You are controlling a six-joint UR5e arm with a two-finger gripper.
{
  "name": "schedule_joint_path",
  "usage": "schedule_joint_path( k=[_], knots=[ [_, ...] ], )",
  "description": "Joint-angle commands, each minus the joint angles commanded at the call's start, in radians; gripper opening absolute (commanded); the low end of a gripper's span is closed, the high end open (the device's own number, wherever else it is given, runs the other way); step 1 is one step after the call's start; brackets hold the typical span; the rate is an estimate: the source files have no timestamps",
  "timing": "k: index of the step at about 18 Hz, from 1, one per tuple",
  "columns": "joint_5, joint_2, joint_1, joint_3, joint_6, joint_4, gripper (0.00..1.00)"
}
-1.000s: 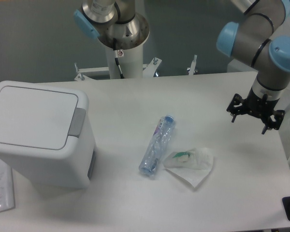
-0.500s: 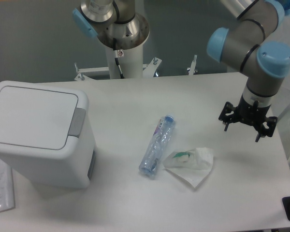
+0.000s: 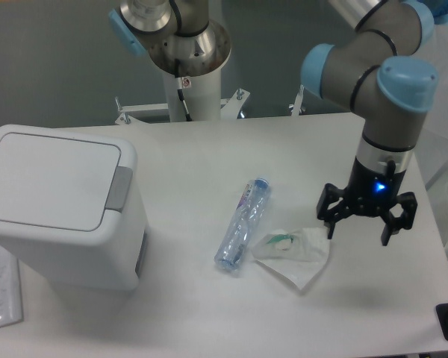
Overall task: Open the trash can
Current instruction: 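Lower the open gripper slightly above the table beside the bottle, then move the open gripper over the bottle toward the white trash can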
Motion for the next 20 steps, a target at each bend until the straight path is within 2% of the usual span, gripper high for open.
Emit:
schedule_joint_path(
  k=[3, 8, 10, 13, 20],
  knots=[
    [-0.078, 0.063, -0.011, -0.020, -0.049, -0.003, 1.00],
    [-0.212, 0.124, -0.017, -0.041, -0.150, -0.005, 1.00],
    [-0.220, 0.184, -0.034, -0.096, -0.212, -0.003, 1.00],
    [-0.221, 0.268, -0.080, -0.169, -0.219, 0.002, 1.00],
    [-0.223, 0.359, -0.114, -0.270, -0.244, -0.002, 1.00]
  ],
)
